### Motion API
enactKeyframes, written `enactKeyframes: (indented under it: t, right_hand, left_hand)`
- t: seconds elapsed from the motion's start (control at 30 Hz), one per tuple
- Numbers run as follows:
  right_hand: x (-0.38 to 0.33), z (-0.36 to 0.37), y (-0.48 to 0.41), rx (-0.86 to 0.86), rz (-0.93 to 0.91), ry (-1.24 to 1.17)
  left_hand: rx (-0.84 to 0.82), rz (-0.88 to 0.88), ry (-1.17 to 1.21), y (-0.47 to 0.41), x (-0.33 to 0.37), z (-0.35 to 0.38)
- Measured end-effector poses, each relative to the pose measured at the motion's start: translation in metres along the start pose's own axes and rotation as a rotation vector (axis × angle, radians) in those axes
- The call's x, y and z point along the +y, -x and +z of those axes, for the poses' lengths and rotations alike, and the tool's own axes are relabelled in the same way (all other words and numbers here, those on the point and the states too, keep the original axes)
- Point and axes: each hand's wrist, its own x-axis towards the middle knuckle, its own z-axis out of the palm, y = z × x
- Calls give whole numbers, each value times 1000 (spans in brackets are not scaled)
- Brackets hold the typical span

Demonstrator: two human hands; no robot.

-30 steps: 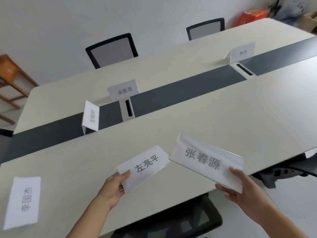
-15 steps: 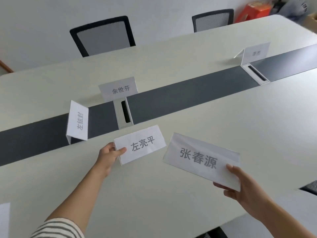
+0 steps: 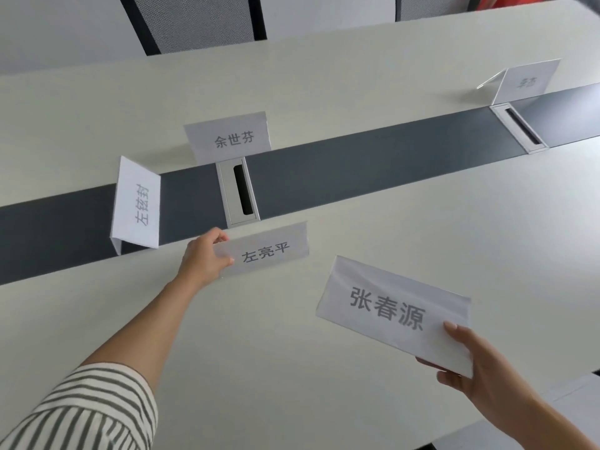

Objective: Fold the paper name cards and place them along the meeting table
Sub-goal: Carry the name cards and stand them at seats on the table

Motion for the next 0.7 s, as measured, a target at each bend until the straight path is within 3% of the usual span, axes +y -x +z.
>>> enactKeyframes:
  t: [0.1,0.27,0.7]
  right_hand:
    - [1,-1,3,15,8,-6]
    - [2,0,9,11,9,-35]
    - [10,-14,28,69,-8,-67]
  left_hand:
    - [42,52,-195,-1,6,3]
    - [218,364,-530,0,21,26]
    - [195,317,-630,-19,27,33]
